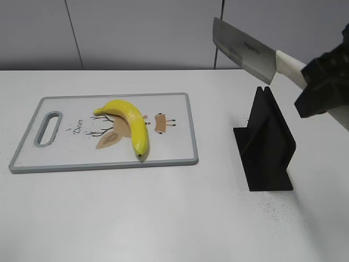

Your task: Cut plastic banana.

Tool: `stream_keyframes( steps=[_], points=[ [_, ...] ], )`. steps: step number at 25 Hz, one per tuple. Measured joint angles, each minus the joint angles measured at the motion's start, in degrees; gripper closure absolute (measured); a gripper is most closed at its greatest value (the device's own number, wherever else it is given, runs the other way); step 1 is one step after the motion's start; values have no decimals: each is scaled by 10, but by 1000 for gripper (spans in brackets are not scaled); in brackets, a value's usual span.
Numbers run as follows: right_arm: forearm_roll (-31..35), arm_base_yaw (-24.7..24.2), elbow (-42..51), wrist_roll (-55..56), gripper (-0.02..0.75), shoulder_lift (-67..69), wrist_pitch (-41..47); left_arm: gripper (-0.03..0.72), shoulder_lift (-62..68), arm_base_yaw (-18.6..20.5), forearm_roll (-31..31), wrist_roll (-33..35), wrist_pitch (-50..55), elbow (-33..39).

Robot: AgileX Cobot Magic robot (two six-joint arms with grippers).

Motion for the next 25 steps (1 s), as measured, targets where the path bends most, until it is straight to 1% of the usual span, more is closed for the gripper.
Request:
stream_keyframes(
  steps=[7, 11, 18, 22, 25],
  points=[
    [-7, 0, 88, 50, 547, -89, -38, 99, -163, 0, 0, -1, -3, 126],
    [-20, 0, 121, 83, 547, -130, -46, 99, -256, 0, 0, -1, -6, 178],
    [-70, 0, 166, 148, 548, -175, -50, 100, -399, 0, 0, -1, -20, 222],
    [-75, 0, 192, 163, 548, -177, -60, 101, -456, 0, 0, -1, -47, 243],
    [-75, 0, 206, 174, 548, -177, -79, 101, -462, 0, 0, -1, -66, 257]
  ],
)
